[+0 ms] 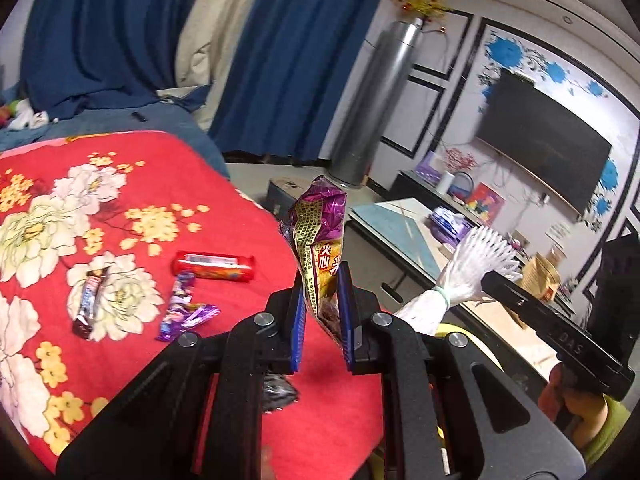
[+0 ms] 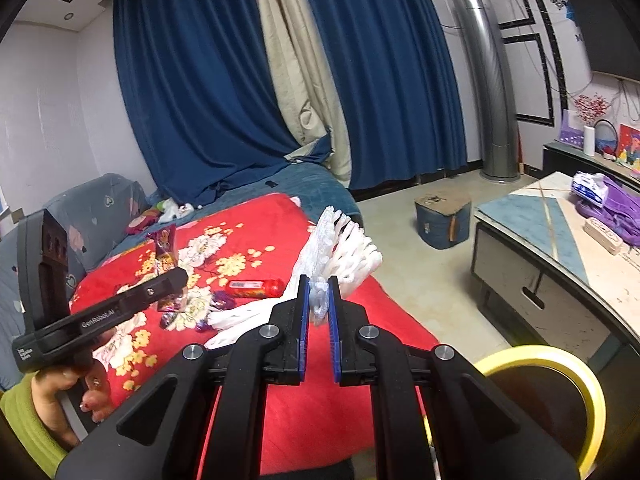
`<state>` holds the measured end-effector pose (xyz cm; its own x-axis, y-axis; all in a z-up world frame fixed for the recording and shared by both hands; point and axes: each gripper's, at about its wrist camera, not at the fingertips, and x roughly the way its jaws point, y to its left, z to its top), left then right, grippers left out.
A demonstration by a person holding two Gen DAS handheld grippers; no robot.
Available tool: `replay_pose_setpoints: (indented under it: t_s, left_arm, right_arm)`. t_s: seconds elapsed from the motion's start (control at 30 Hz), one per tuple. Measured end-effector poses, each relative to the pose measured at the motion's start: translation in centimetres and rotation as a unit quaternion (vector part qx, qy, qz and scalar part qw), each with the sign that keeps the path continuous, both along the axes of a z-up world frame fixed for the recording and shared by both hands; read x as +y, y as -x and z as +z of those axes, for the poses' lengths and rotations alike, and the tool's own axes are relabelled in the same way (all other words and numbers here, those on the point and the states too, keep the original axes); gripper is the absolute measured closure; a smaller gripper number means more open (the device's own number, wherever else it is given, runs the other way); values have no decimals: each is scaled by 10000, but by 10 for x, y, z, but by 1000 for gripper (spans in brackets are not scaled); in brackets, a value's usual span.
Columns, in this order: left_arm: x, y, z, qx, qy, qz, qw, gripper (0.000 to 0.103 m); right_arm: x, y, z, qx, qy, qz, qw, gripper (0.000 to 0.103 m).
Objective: Collect trash
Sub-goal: 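Carry the purple wrapper and white mesh sleeve in both tools over the bin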
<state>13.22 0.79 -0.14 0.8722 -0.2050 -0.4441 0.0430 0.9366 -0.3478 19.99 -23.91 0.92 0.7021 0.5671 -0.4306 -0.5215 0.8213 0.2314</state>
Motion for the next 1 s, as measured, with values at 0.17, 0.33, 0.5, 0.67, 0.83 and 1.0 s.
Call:
replay_pose_setpoints:
  t_s: [0.17, 0.33, 0.5, 0.67, 0.83, 1.0]
  left_arm:
    - [-19, -1, -2, 12, -97, -256, 9996, 94]
    - [-36, -2, -5, 23, -171, -495, 9986, 94]
    - [-55, -2, -7, 14, -245, -763, 9968, 94]
    - [-74, -2, -11, 30, -316, -1015, 9943, 94]
    - [-94, -3, -16, 61, -387, -1273, 9911, 94]
    - [-115, -5, -23, 131, -470, -1559, 9866, 94]
  right_arm:
    - [-20, 7, -5, -5, 67, -206, 9998, 94]
    - [-37, 12, -7, -83, 167, -361, 9992, 94]
    - [-57, 17, -11, -135, 297, -554, 9979, 94]
    - [-75, 22, -15, -180, 398, -773, 9961, 94]
    - [-97, 24, -20, -102, 431, -1036, 9936, 94]
    - [-117, 26, -29, -6, 523, -1280, 9904, 94]
